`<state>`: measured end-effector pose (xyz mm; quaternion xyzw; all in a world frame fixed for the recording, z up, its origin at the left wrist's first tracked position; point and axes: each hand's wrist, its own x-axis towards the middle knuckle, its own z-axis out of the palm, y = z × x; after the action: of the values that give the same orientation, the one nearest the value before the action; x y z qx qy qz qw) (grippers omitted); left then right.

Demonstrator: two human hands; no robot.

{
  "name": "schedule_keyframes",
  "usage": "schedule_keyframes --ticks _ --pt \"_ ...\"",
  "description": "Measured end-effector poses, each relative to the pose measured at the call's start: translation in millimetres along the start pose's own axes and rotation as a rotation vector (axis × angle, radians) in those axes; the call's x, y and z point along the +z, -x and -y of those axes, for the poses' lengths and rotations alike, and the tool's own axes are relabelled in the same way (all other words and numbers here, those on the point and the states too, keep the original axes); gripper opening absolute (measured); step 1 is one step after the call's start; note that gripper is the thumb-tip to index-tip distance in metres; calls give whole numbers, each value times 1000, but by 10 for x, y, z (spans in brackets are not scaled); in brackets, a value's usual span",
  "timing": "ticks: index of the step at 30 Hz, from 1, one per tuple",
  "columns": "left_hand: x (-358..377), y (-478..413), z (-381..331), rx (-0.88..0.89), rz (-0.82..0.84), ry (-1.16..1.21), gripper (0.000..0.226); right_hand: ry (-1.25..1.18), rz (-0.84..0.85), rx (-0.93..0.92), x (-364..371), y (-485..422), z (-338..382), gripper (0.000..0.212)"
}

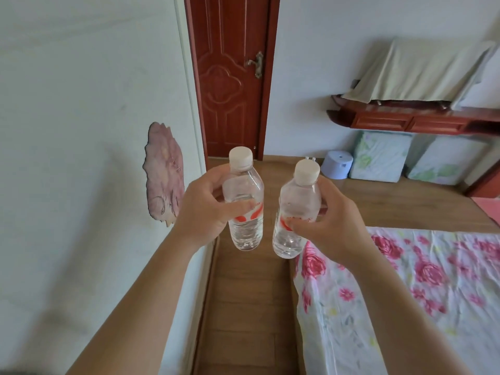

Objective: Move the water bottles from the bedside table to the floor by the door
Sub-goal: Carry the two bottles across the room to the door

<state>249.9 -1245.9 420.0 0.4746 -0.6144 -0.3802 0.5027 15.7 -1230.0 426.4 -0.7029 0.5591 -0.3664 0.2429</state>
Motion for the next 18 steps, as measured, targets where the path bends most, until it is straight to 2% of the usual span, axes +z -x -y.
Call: schedule_keyframes --ticks 10,13,18 --pt "221 -1364 567 -56 47 -38 58 -51 -14 59 81 -1341 -666 71" --pt "316 -1868 636 -53 41 -110 61 -81 2 51 77 -1887 -880 66" --pt "274 -2603 666 -56 -18 -124 62 -85 43 11 84 -2797 -1013 71"
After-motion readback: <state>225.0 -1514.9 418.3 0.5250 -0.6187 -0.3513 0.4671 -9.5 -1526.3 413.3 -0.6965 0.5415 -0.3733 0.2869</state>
